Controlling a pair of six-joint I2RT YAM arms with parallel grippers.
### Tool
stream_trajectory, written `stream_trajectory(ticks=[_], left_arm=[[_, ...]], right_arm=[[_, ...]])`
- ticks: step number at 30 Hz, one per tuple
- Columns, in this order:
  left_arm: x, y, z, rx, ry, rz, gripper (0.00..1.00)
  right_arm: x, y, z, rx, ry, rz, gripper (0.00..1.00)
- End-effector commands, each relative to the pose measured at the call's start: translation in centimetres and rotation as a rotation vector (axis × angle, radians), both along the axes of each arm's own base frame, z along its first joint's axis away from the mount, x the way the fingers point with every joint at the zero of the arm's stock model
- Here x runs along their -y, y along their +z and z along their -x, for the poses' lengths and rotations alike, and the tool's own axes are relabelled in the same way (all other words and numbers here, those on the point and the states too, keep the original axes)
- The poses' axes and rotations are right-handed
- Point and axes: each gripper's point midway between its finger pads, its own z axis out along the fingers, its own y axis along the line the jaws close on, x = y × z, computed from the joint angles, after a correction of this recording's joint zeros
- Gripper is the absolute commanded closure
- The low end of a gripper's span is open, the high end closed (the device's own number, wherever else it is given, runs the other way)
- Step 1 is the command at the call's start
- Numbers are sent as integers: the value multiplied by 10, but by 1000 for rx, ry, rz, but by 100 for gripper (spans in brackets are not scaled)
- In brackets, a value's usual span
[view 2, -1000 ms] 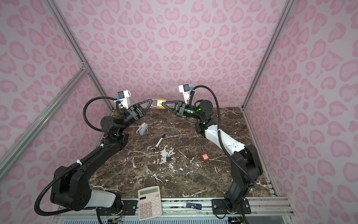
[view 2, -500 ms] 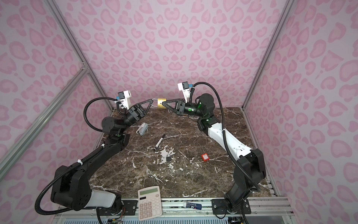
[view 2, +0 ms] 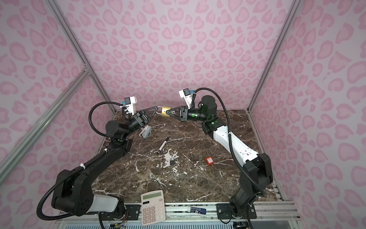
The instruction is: Lock with the key
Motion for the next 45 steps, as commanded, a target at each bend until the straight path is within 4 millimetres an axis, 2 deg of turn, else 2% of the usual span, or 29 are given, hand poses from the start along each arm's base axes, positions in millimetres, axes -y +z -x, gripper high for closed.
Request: stream_trajectory(ticks=[1, 6, 11, 12, 13, 14, 22, 34, 41, 45], left_arm=[[3, 17, 17, 46, -87, -2, 96], [6, 15, 20, 34, -100, 6, 96], [1, 22, 22, 47, -71, 28, 96], [0, 25, 22, 51, -67, 35, 96], [0, 26, 22, 53, -67, 37, 96], [-1, 29, 23, 57, -66, 41, 96], [-3, 34, 22, 65, -54, 49, 96], [-3, 32, 24, 59, -63, 42, 96], [-4, 30, 24, 55, -60, 42, 96], [-4, 28, 25, 52, -60, 42, 96]], right_arm=[[-2, 7, 10, 41, 65, -21, 100], [1, 11, 14, 25, 75, -73, 100], [1, 8, 12, 8, 75, -82, 99], [2, 7, 13, 5, 74, -82, 90], [3, 7, 12, 3, 71, -85, 76], [4, 7, 12, 0, 69, -87, 69], [12, -1, 12, -16, 44, -88, 58], [27, 1, 11, -7, 20, -83, 62], [31, 3, 7, 0, 0, -74, 60], [32, 4, 8, -1, 4, -77, 66]])
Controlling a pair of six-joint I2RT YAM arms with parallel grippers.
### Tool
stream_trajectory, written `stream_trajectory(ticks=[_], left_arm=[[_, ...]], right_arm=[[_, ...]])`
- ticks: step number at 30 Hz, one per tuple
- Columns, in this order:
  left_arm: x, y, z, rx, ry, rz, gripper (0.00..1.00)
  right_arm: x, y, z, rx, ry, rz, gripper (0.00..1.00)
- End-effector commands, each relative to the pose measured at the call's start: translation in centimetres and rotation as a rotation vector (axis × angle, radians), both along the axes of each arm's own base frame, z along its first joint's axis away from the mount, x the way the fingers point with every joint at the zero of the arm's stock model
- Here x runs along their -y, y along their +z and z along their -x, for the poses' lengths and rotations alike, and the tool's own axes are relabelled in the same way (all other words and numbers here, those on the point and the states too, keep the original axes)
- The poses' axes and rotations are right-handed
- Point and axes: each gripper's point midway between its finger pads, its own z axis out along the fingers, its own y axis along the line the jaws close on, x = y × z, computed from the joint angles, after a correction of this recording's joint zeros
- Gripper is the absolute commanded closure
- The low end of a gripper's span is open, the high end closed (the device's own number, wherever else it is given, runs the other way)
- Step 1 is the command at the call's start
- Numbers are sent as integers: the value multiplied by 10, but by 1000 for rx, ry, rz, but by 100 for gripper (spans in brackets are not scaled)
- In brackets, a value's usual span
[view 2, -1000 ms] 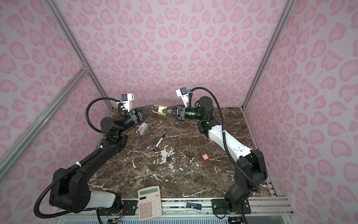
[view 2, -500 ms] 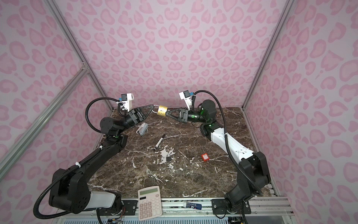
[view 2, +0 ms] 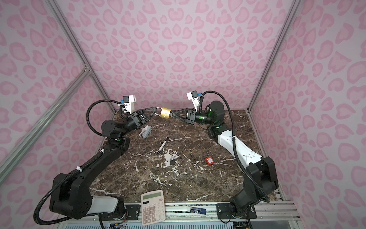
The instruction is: Lock with the key
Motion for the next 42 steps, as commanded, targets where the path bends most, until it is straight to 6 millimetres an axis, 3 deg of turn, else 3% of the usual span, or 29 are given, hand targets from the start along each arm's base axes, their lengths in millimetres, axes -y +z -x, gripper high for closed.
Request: stream_trajectory(ticks=[1, 9, 13, 22, 34, 42], left_arm=[[-3, 14, 10, 59, 1, 27, 96], [-4, 11, 12, 54, 3, 25, 96], [-4, 11, 12, 54, 5, 26, 96], [-4, 12, 13, 57, 3, 27, 96], [-4, 11, 12, 54, 5, 27, 96], [-5, 10, 10, 51, 8, 25, 96]], right_arm=[[1, 4, 4, 15, 10, -4, 68], [1, 8, 4, 25, 22, -2, 71], [0, 8, 4, 23, 26, -2, 79], [-6, -2, 5, 1, 36, 8, 83], [-8, -3, 9, -11, 48, 10, 100], [-3, -4, 8, -20, 37, 12, 100]])
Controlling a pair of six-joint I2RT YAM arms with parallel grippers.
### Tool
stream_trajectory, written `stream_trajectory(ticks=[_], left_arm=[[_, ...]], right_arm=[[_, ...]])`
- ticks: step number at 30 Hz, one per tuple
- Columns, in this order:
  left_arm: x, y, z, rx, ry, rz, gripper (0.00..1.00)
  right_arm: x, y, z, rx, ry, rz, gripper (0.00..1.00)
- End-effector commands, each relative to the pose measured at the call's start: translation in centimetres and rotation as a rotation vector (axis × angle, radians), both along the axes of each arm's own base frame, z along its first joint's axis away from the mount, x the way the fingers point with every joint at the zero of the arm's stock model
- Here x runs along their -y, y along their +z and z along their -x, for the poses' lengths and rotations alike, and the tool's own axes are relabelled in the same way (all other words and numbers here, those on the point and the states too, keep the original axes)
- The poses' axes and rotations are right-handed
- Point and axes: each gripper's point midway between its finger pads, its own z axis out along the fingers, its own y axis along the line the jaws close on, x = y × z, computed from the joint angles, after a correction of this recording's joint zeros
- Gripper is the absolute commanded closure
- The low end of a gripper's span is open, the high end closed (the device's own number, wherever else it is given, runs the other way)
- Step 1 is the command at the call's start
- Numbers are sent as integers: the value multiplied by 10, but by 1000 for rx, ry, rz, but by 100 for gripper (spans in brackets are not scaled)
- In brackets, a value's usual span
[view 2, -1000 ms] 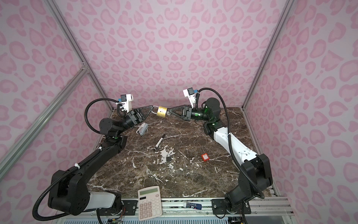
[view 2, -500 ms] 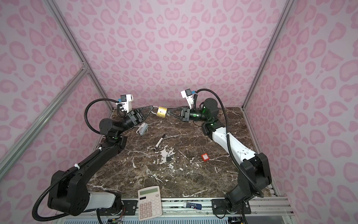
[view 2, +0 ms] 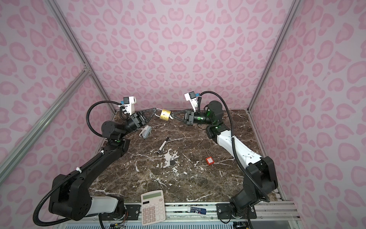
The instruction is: Lock with the key
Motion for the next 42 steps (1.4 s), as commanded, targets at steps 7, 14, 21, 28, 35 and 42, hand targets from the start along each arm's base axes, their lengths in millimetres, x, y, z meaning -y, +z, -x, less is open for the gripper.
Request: stream_trajectory(ticks=[7, 14, 21, 28, 35, 42], left_arm=[[-6, 14, 5, 63, 15, 23, 96], [-7, 12, 3, 56, 22, 21, 96], [-5, -2, -4, 26, 35, -12, 96], [1, -64, -19, -71, 90, -186, 96], [17, -153, -16, -166, 133, -622, 96], [38, -206, -4, -224, -3, -821, 96]], right_arm=[[16, -7, 1, -7, -30, 20, 100], [27, -17, 1, -18, -58, 47, 100], [46, -28, -7, -44, -132, 62, 100], [79, -65, -31, -110, -333, 149, 100], [105, -93, -38, -181, -441, 204, 100], [115, -115, -36, -218, -500, 263, 100]])
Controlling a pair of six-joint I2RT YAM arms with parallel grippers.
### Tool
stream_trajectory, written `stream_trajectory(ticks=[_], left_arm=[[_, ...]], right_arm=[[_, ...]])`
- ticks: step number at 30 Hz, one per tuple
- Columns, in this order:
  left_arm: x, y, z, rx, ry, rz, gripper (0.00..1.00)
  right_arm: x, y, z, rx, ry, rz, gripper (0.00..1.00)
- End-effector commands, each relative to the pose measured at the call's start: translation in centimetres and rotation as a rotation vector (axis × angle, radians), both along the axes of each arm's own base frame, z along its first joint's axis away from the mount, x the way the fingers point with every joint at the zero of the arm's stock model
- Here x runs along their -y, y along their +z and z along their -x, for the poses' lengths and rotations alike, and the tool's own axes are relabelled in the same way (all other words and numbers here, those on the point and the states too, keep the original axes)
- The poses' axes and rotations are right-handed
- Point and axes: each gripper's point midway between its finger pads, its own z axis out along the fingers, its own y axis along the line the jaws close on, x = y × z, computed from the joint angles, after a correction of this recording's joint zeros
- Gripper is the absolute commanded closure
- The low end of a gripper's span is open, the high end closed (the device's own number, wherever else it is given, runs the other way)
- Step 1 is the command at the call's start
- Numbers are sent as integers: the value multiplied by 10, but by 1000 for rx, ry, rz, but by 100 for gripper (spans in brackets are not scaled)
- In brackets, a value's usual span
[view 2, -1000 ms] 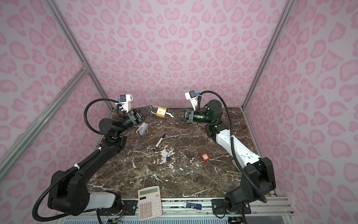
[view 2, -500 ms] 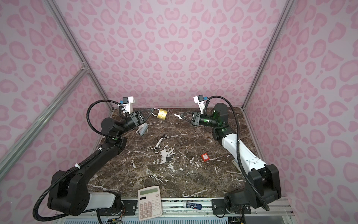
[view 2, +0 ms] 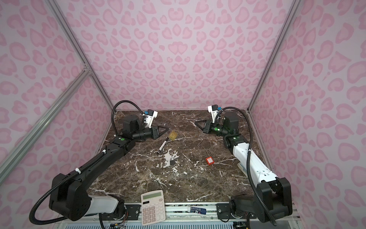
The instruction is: Lock with the key
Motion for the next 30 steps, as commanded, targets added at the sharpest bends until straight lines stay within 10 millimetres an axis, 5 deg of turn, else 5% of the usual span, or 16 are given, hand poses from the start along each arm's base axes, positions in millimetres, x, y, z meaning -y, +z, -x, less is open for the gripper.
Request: stream_trajectory(ticks=[1, 19, 30], left_arm=[[5, -33, 11, -30, -83, -147, 96], [79, -116, 23, -226, -351, -195, 97], [90, -151, 26, -323, -401, -188, 97]], right_arm=[[4, -10, -1, -11, -23, 30, 100], [10, -14, 13, -27, -12, 35, 100], [7, -14, 17, -39, 18, 20, 100]])
